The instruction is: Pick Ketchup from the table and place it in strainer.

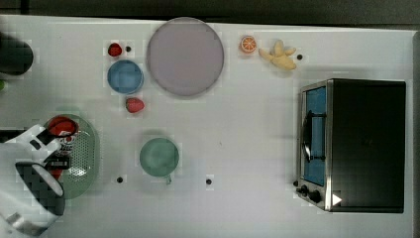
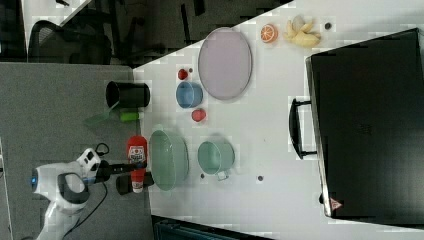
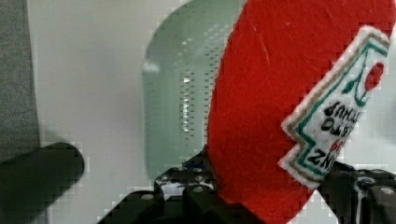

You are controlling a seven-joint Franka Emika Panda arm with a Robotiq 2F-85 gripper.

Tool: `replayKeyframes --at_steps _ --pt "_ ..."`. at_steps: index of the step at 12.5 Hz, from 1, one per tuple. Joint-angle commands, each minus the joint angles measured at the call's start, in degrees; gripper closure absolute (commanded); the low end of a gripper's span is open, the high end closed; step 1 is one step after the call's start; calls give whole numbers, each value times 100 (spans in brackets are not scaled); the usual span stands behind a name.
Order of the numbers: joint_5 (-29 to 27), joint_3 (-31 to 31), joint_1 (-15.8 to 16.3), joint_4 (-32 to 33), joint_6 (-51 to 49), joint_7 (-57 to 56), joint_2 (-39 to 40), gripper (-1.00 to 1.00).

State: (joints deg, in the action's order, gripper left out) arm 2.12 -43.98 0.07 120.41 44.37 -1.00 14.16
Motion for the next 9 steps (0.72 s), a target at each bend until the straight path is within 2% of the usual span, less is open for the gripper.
replayKeyframes --at_steps 1,2,5,6,9 --pt "309 155 67 -13 619 972 448 -23" --pt "310 161 92 -9 802 1104 643 -27" --pt "509 169 138 -5 992 1151 962 -90" --pt "546 174 138 -5 981 1151 922 -100" --pt "515 198 48 -3 796 1182 589 -100"
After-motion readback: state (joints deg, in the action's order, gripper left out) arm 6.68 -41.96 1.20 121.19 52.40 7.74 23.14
